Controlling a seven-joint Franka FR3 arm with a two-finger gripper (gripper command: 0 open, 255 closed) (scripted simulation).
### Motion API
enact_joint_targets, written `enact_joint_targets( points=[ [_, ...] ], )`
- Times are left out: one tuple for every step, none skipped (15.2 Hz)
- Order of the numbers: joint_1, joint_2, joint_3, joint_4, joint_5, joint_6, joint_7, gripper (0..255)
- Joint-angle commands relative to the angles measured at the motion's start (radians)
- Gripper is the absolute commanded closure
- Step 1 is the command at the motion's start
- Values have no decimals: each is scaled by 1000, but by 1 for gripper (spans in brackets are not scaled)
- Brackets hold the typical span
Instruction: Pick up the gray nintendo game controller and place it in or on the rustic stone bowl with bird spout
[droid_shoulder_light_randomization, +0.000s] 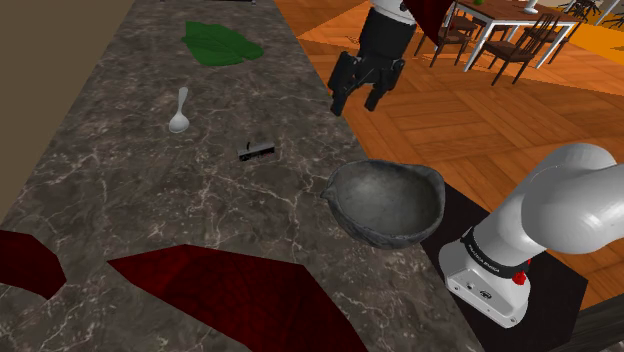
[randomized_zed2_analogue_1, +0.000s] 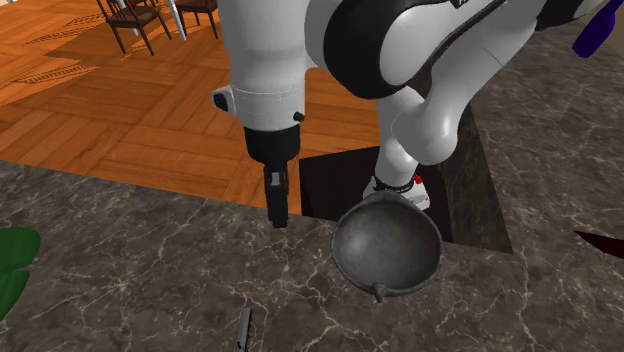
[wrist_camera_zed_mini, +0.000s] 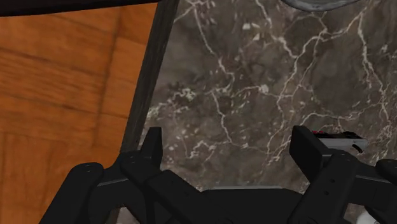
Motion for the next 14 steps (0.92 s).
enact_joint_targets(
  points=[
    [6, 46, 38, 15, 16, 71, 29, 0],
    [8, 69, 57, 25, 21, 103, 45, 0],
    [10, 92, 77, 36, 25, 134, 61, 0],
    [11, 116, 97, 49, 27, 165, 78, 0],
    [11, 140, 116, 62, 27, 195, 95, 0],
    [11, 166, 136, 77, 25, 225, 114, 0],
    [9, 192, 156, 93, 21, 255, 133, 0],
    [8, 219, 176, 110, 15, 283, 153, 0],
    [5, 247, 197, 128, 6, 312, 174, 0],
    [1, 275, 217, 147, -6, 339, 196, 0],
    [-3, 304, 238, 168, -21, 366, 220, 0],
    [-5, 315, 246, 175, -27, 375, 229, 0],
    [-6, 324, 250, 171, -30, 389, 231, 0],
    [-6, 334, 254, 167, -33, 403, 233, 0]
  ],
)
